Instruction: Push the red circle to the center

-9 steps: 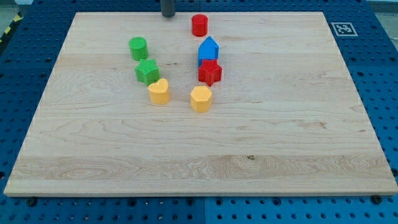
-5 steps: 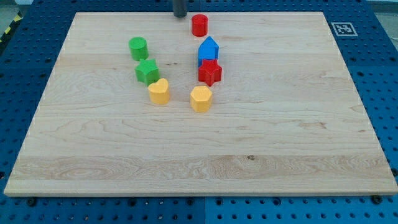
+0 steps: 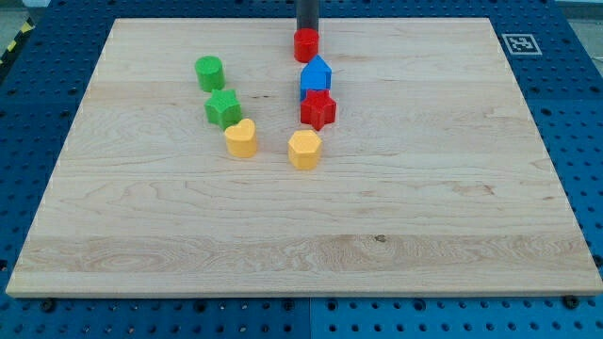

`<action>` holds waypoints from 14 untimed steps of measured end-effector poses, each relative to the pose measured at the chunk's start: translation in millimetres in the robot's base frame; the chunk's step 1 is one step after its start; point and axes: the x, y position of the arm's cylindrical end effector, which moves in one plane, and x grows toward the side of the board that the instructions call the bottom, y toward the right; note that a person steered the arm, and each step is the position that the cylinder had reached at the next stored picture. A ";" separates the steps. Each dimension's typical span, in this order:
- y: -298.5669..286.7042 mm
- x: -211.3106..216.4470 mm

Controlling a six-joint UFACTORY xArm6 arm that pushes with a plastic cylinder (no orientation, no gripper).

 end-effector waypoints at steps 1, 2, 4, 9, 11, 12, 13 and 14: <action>-2.1 2.5; -19.4 3.6; -28.0 -15.4; 1.8 47.0; 1.6 47.0; -9.6 47.0; -21.9 47.0; -35.7 44.9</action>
